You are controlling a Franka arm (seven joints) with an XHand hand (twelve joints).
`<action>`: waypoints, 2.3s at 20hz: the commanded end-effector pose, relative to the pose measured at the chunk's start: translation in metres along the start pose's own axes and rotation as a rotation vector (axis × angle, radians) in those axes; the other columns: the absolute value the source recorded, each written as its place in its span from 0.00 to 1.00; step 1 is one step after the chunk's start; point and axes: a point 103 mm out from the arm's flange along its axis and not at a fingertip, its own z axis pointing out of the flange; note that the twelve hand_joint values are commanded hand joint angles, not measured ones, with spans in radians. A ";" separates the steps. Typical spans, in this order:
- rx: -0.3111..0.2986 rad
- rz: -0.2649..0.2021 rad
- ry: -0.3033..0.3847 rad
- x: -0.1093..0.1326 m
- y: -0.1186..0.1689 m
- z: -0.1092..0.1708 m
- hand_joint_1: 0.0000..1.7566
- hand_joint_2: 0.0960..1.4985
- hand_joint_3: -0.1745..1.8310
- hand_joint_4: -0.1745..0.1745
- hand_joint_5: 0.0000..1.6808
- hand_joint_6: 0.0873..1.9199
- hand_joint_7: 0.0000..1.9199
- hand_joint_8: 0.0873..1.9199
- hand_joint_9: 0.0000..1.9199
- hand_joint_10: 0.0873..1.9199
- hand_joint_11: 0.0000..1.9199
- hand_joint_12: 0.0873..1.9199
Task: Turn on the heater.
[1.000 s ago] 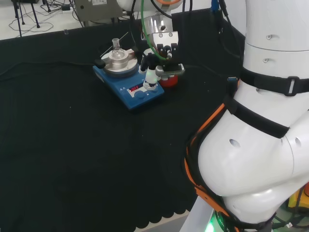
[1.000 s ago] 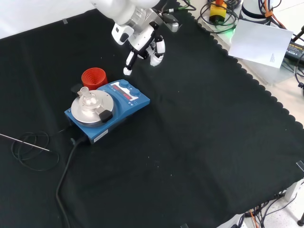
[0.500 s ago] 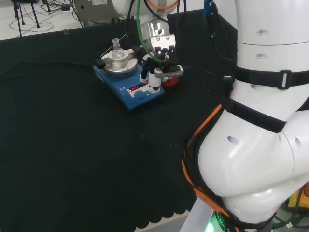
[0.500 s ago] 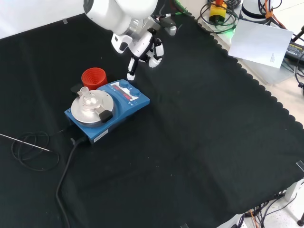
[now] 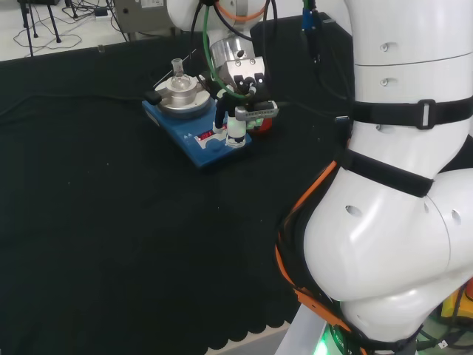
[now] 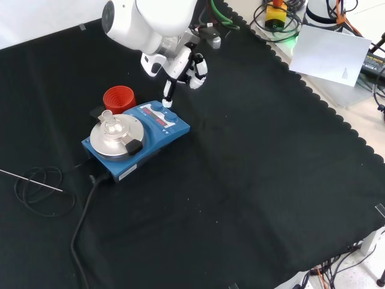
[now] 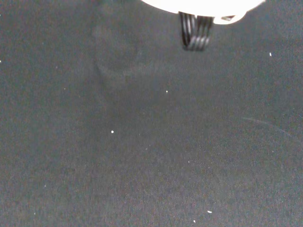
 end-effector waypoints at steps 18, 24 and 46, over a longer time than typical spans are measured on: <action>0.096 0.003 -0.040 0.007 0.014 0.004 0.85 0.42 0.61 0.36 0.15 0.00 0.90 0.85 0.97 0.72 1.00 0.79; 0.093 0.011 -0.055 0.006 0.015 0.004 0.85 0.42 0.61 0.36 0.15 0.00 0.90 0.85 0.97 0.72 1.00 0.79; 0.092 -0.004 -0.032 0.004 0.007 -0.006 0.85 0.42 0.62 0.35 0.16 0.00 0.90 0.84 0.97 0.72 1.00 0.78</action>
